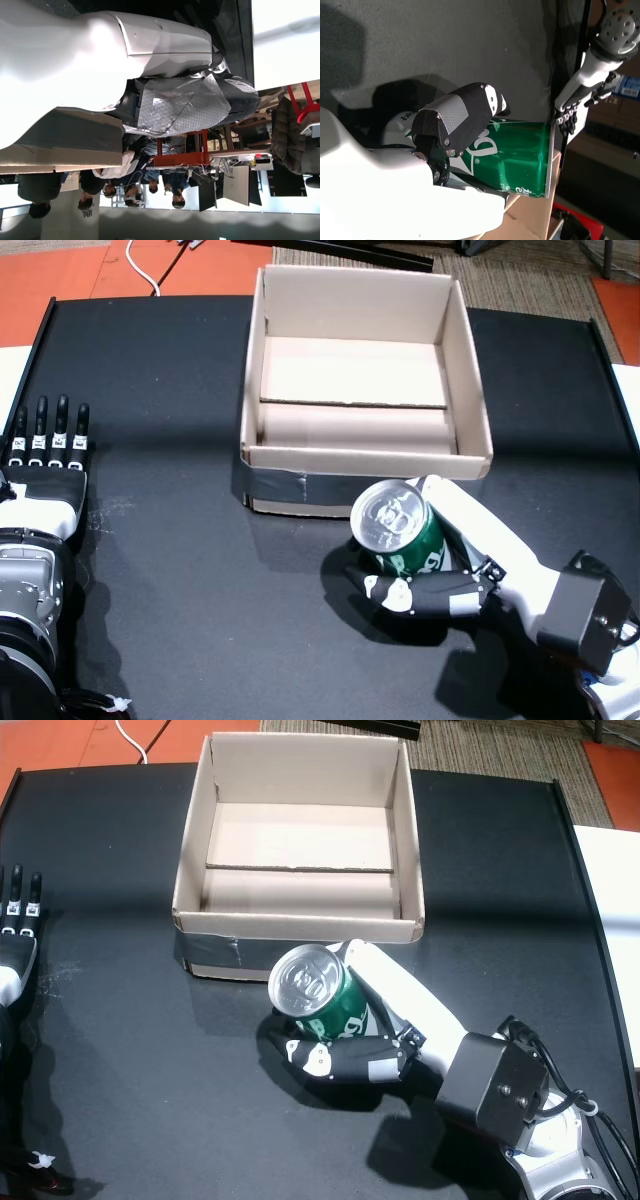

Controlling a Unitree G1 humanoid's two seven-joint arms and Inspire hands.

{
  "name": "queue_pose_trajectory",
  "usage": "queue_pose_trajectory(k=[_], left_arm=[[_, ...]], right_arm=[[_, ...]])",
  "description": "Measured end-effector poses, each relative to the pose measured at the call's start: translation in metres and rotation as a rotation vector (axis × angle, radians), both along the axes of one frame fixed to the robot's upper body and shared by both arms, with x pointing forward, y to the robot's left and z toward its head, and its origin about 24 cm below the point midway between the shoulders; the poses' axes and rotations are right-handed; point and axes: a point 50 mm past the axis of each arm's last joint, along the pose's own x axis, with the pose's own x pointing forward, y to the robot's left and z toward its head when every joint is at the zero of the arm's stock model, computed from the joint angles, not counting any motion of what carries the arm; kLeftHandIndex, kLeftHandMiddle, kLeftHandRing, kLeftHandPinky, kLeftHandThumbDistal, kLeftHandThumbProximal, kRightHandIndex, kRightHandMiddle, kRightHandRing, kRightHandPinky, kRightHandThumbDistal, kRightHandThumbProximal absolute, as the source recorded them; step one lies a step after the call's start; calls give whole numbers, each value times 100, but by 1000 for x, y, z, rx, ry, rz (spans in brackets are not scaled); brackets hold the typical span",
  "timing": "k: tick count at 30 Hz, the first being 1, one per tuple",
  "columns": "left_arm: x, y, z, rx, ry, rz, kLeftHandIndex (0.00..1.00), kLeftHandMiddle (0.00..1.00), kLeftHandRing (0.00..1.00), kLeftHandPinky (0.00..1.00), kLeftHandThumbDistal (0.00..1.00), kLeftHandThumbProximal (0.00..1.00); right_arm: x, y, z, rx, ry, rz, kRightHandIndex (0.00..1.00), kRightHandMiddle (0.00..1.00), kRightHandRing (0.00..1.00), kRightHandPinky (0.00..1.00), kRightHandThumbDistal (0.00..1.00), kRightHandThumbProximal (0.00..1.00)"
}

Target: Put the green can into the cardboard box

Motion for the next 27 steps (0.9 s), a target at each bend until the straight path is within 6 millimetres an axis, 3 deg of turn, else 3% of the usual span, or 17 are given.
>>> queue_pose_trajectory(k=[3, 9, 10, 13, 15, 17, 19, 20, 22, 24, 27], left_arm=[[0, 0, 0, 0, -1, 0, 72, 74, 84, 92, 0, 100], [0, 0, 0, 0, -2, -1, 69, 72, 82, 90, 0, 100], [0, 0, 0, 0, -2, -1, 69, 73, 82, 90, 0, 100], [0, 0, 0, 1, -2, -1, 70, 73, 82, 90, 0, 100], [0, -1, 0, 1, -1, -2, 70, 73, 83, 91, 0, 100], [0, -1, 0, 2, 0, -2, 67, 70, 80, 91, 0, 100], [0, -1, 0, 3, 1, -3, 65, 68, 77, 89, 0, 100], [0, -1, 0, 4, 4, -3, 66, 68, 78, 90, 0, 100], [0, -1, 0, 4, 11, -2, 66, 68, 78, 90, 0, 100], [0, -1, 0, 6, 12, -5, 67, 69, 78, 91, 0, 100], [1, -2, 0, 8, 13, -7, 67, 68, 77, 90, 0, 100]], right_arm=[[-1, 0, 0, 3, -3, -3, 1, 0, 3, 28, 0, 21], [-1, -2, 0, 5, -8, -7, 0, 0, 0, 22, 0, 9], [-1, -2, 0, 3, -15, -13, 0, 0, 0, 21, 0, 1], [-2, -2, 5, -7, -95, -36, 0, 0, 0, 19, 0, 2], [-3, 0, 11, -13, -180, -42, 0, 0, 0, 20, 0, 31], [-4, 3, 19, -9, -270, -32, 0, 0, 0, 19, 9, 63], [-5, 7, 28, -4, -368, -11, 0, 2, 1, 17, 8, 71], [-5, 9, 35, 6, -421, -4, 0, 3, 2, 15, 2, 69], [-5, 14, 52, 35, -549, 20, 0, 4, 3, 14, 0, 63], [-6, 18, 72, 89, -686, 45, 0, 5, 3, 11, 9, 48], [-7, 22, 102, 190, -860, 77, 0, 4, 3, 9, 18, 44]])
